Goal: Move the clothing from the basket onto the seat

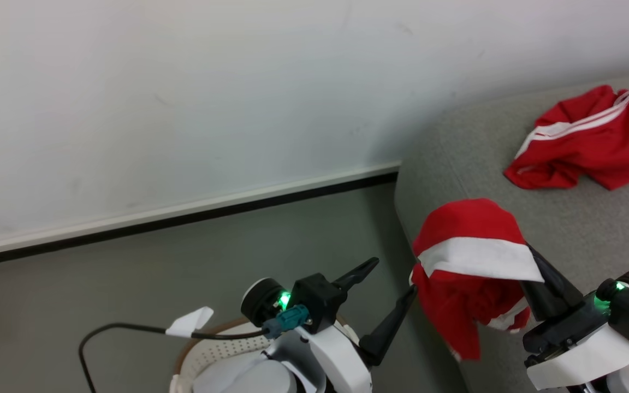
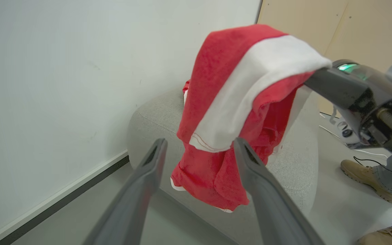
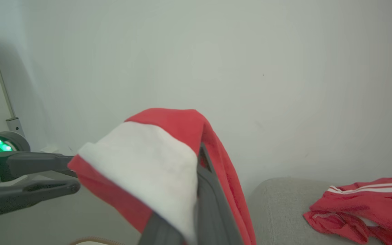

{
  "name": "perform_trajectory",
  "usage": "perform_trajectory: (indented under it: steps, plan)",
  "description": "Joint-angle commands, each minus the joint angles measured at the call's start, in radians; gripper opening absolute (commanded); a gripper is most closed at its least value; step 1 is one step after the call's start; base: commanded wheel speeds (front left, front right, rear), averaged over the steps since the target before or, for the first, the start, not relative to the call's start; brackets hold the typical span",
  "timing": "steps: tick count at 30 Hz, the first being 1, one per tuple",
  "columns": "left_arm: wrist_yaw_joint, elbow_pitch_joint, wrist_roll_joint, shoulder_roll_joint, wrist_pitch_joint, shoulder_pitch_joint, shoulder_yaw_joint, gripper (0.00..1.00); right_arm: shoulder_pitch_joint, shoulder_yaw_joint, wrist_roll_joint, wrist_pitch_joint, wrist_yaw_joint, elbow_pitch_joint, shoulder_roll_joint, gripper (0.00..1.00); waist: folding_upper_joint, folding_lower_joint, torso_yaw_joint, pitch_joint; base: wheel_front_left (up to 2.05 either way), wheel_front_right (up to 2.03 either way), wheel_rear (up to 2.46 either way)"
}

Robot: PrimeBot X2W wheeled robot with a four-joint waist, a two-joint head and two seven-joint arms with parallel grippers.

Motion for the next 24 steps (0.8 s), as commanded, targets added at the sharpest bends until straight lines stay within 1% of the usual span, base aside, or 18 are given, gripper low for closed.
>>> perform_trajectory:
  steps: [1,4,7,9,13,15,18,20,24]
  plan:
    - [-0.002,0.002,0.004,0.0,0.0,-0.013,0.0,1.0,0.005,-0.008,-0.001,-0.004,-0.003,-0.006,0.005,0.0,-0.0001,-0.0001,-0.038,0.037,0.0,0.0,0.0]
    - [-0.003,0.005,0.014,-0.004,0.001,-0.034,-0.007,1.0,0.001,-0.05,-0.012,-0.005,-0.003,-0.008,0.02,0.0,-0.0001,-0.0001,-0.05,0.07,0.0,0.0,0.0]
    - [-0.006,0.003,0.026,-0.004,0.006,-0.067,-0.009,1.0,-0.035,-0.106,-0.035,-0.005,-0.003,-0.007,0.027,0.0,-0.0001,-0.0001,-0.051,0.12,0.0,0.0,0.0]
    - [-0.009,-0.002,0.035,0.0,0.017,-0.093,-0.009,1.0,-0.072,-0.15,-0.048,-0.005,-0.003,-0.007,0.034,0.0,-0.0001,-0.0001,-0.048,0.168,0.0,0.0,0.0]
    - [-0.021,-0.009,0.063,0.009,0.04,-0.165,-0.011,1.0,-0.191,-0.275,-0.06,0.01,-0.003,0.013,0.019,0.0,-0.0001,-0.0001,-0.028,0.272,0.0,0.0,0.0]
    - [-0.027,-0.012,0.079,0.012,0.05,-0.207,-0.017,1.0,-0.261,-0.357,-0.072,0.021,-0.003,0.034,-0.001,0.0,-0.0001,-0.0001,-0.009,0.327,0.0,0.0,0.0]
    - [-0.029,-0.011,0.099,0.006,0.05,-0.261,-0.014,1.0,-0.383,-0.453,-0.08,0.052,-0.003,0.076,-0.027,0.0,-0.0001,-0.0001,0.016,0.398,0.0,0.0,0.0]
    - [-0.03,-0.009,0.121,0.002,0.049,-0.3,-0.017,1.0,-0.473,-0.523,-0.092,0.074,-0.003,0.114,-0.06,0.0,-0.0001,-0.0001,0.033,0.443,0.0,0.0,0.0]
    - [-0.031,-0.01,0.151,-0.001,0.051,-0.369,-0.021,1.0,-0.662,-0.665,-0.107,0.137,-0.003,0.23,-0.129,0.0,-0.0001,-0.0001,0.067,0.535,0.0,0.0,0.0]
